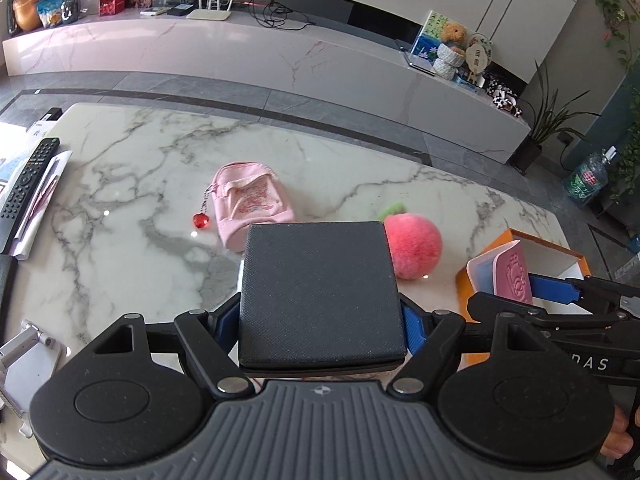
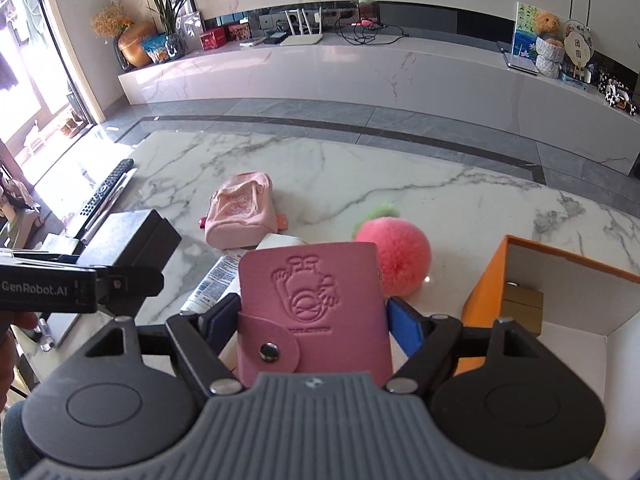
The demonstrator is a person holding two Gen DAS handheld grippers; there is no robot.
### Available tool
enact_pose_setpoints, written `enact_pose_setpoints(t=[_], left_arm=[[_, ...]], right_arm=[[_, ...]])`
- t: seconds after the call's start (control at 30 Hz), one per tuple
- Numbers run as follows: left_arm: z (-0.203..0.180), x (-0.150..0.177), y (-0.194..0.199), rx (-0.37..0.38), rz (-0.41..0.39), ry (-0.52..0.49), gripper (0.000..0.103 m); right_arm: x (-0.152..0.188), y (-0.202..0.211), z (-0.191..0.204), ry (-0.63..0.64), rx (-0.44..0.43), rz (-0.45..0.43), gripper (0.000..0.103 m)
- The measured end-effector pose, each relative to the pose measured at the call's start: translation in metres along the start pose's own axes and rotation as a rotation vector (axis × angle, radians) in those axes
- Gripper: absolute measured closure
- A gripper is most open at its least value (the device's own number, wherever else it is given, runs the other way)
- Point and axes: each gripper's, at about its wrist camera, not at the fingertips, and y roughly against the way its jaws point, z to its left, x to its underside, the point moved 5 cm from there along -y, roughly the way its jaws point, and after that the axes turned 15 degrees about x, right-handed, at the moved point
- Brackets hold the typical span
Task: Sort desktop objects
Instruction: 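Carry both over the orange box while right tool lowers the pink card holder in and opens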
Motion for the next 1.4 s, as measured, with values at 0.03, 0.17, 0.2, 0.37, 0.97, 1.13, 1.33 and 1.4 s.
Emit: enact_pose_setpoints(t=[0.03,0.17,0.2,0.37,0.97,1.13,1.33,1.4], left_arm=[[-0.011,0.000,-0.001,0.012,-0.001,-0.016,0.014],[-0.050,0.004,-0.011,0.049,0.014,-0.072,0.014],[-0.060,0.006,-0.015,0.059,0.024,-0.087,0.014],[-0.098,0.019,-0.041,0.087,0.076,-0.147,0.014],[-0.150,0.019,-0.102,0.092,0.141,-0.243,0.014],[-0.157,0.016,-0.111,0.097,0.146,-0.249,0.014],[-0.159,0.016,-0.112,0.091,0.145,-0.255,0.014],[-0.161,0.016,-0.112,0.089,0.147,-0.258,0.014]], right_arm=[[0.001,0.010,-0.010,-0.013,0.011,-0.015,0.023],[0.009,0.033,-0.054,-0.075,0.066,-0.041,0.023],[0.013,0.035,-0.066,-0.095,0.081,-0.039,0.023],[0.038,0.029,-0.125,-0.226,0.141,0.017,0.023],[0.071,-0.082,-0.183,-0.321,0.190,0.209,0.023],[0.075,-0.100,-0.184,-0.320,0.172,0.239,0.023],[0.077,-0.111,-0.185,-0.330,0.162,0.272,0.022],[0.079,-0.112,-0.186,-0.341,0.159,0.282,0.022]])
